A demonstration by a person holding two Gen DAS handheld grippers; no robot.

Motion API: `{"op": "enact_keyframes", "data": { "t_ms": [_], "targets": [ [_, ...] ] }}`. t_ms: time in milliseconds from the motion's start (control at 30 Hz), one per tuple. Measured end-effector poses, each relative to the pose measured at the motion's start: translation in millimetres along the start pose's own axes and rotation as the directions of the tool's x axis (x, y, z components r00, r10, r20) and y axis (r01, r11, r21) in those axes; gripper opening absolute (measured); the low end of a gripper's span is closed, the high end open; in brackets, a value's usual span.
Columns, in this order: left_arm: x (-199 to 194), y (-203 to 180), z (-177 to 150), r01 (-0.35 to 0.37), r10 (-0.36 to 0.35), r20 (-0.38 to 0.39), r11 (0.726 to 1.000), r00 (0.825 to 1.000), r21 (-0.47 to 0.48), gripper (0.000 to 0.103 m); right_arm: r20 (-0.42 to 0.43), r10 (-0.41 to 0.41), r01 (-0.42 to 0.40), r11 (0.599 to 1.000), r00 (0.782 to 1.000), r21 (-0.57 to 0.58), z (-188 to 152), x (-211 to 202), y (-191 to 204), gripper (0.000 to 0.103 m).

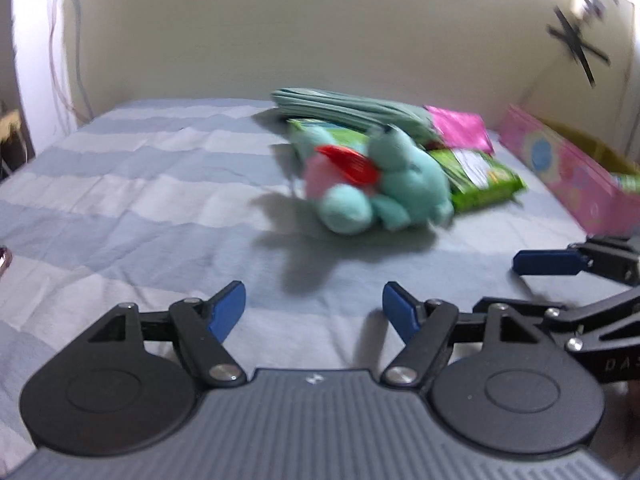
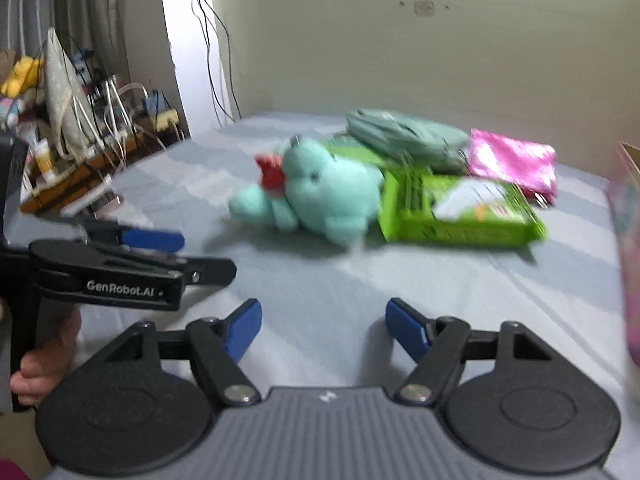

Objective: Organize objects
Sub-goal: 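Move the left gripper back toward the teal plush bear, then grasp the teal plush bear with the left gripper and lift it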

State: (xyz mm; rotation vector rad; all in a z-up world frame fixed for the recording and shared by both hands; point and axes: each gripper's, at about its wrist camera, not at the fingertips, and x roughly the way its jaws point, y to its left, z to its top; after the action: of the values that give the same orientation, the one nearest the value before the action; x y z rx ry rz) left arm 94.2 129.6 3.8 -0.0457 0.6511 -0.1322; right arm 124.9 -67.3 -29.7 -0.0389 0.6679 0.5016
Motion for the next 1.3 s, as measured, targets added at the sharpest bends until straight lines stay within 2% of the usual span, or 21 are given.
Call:
{"op": "enact_keyframes", "data": {
  "t_ms": [100,200,267,367,467,533,600,733,900,967,1033,1200,1300],
  "targets": [
    [3,20,16,0.043,-0.042,0.010,0.993,0.999,-0.112,0.077,0.028,-0.002,0.002,1.000,1.000,-0.021,18,16,3,0.071],
    [9,33,33,0.123,-0.118,0.037,0.971,0.992,-0.207,0.081,0.047,-0.035,0.038,0.997,0.998,-0.070,30,32,9,0.071],
    [15,32,44,0.151,-0.142,0.058,0.964,0.988,-0.217,0.086,0.057,-0.049,0.055,0.993,0.997,-0.104,37,41,9,0.071],
    [27,22,58,0.169,-0.157,0.076,0.968,0.985,-0.185,0.086,0.064,-0.049,0.057,0.991,0.997,-0.119,45,53,8,0.073],
    [47,15,63,0.189,-0.183,0.049,0.965,0.982,-0.184,0.086,0.075,-0.061,0.071,0.988,0.995,-0.139,49,67,7,0.080],
    [61,17,63,0.204,-0.203,0.023,0.960,0.979,-0.191,0.086,0.064,-0.060,0.068,0.988,0.996,-0.137,50,77,4,0.089],
    [70,23,61,0.235,-0.239,0.013,0.942,0.971,-0.238,0.090,0.039,-0.053,0.057,0.990,0.998,-0.130,51,83,1,0.092],
    [68,36,62,0.251,-0.255,0.029,0.918,0.966,-0.308,0.093,0.060,-0.026,0.031,0.996,0.998,-0.084,55,81,-6,0.092],
    [59,34,72,0.278,-0.272,0.064,0.906,0.960,-0.319,0.093,0.100,0.004,0.002,0.999,0.995,-0.054,54,75,-12,0.091],
    [59,31,73,0.295,-0.288,0.072,0.898,0.955,-0.325,0.091,0.106,0.021,-0.016,0.999,0.994,-0.049,55,75,-14,0.091],
    [65,27,69,0.283,-0.283,0.048,0.905,0.958,-0.318,0.071,0.095,0.027,-0.022,0.999,0.995,-0.049,55,77,-14,0.091],
    [70,28,57,0.282,-0.282,0.052,0.895,0.958,-0.346,0.065,0.072,0.014,-0.008,0.996,0.997,-0.085,55,80,-9,0.077],
    [62,29,52,0.276,-0.280,0.043,0.890,0.959,-0.363,0.064,0.065,0.017,-0.011,0.996,0.998,-0.086,52,77,-5,0.072]
  ]
}}
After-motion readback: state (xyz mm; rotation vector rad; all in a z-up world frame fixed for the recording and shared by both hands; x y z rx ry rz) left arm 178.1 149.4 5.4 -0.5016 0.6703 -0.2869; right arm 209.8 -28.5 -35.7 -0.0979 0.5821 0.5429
